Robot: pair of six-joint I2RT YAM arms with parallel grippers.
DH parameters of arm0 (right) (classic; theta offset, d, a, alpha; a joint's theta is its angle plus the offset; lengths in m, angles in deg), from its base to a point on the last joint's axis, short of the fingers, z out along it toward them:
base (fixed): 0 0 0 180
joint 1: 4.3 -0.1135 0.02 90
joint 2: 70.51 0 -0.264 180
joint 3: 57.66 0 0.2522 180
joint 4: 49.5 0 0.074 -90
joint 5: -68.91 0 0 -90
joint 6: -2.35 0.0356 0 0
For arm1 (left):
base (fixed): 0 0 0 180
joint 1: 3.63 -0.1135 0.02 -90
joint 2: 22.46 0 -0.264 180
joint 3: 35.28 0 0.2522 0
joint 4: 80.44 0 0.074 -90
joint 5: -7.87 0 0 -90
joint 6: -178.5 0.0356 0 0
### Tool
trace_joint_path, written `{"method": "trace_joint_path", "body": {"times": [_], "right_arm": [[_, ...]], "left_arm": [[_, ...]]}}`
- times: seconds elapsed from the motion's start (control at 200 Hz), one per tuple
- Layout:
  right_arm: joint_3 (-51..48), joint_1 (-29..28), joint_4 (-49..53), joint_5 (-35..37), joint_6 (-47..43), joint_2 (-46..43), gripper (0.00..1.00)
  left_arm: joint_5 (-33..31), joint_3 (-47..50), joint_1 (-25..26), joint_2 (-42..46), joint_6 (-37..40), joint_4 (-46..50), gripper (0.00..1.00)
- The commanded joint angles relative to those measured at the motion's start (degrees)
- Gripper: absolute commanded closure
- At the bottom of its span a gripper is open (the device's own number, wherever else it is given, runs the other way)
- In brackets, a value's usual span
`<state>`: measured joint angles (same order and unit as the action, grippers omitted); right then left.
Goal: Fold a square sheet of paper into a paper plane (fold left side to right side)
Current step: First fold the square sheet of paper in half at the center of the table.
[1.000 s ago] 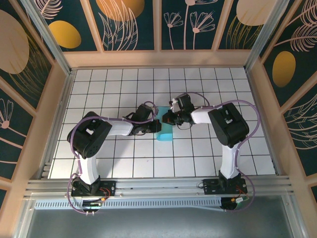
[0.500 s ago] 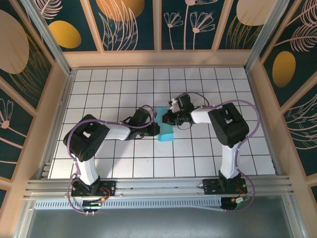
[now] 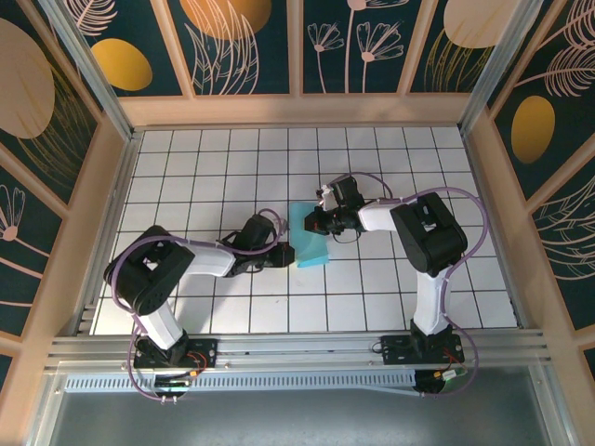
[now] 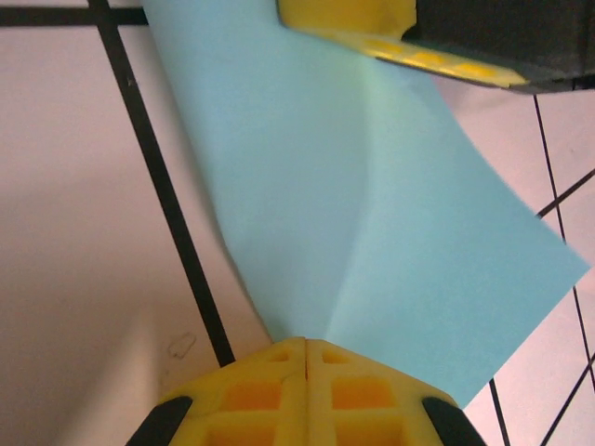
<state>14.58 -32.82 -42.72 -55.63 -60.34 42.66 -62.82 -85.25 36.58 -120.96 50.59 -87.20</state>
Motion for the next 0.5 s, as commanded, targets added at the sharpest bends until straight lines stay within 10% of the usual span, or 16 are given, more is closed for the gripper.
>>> {"method": "trace_joint_path", "body": {"times": [0.0, 0.495], "right_arm": [[0.0, 0.6, 3.9, 3.7, -2.0, 2.3, 1.0], [-0.6, 0.6, 3.5, 3.6, -1.9, 1.7, 1.0]], "left_arm": [[2.2, 2.7, 0.8, 0.0, -2.6, 6.2, 0.99], [3.2, -5.1, -2.6, 3.1, -3.3, 5.5, 0.99]]}}
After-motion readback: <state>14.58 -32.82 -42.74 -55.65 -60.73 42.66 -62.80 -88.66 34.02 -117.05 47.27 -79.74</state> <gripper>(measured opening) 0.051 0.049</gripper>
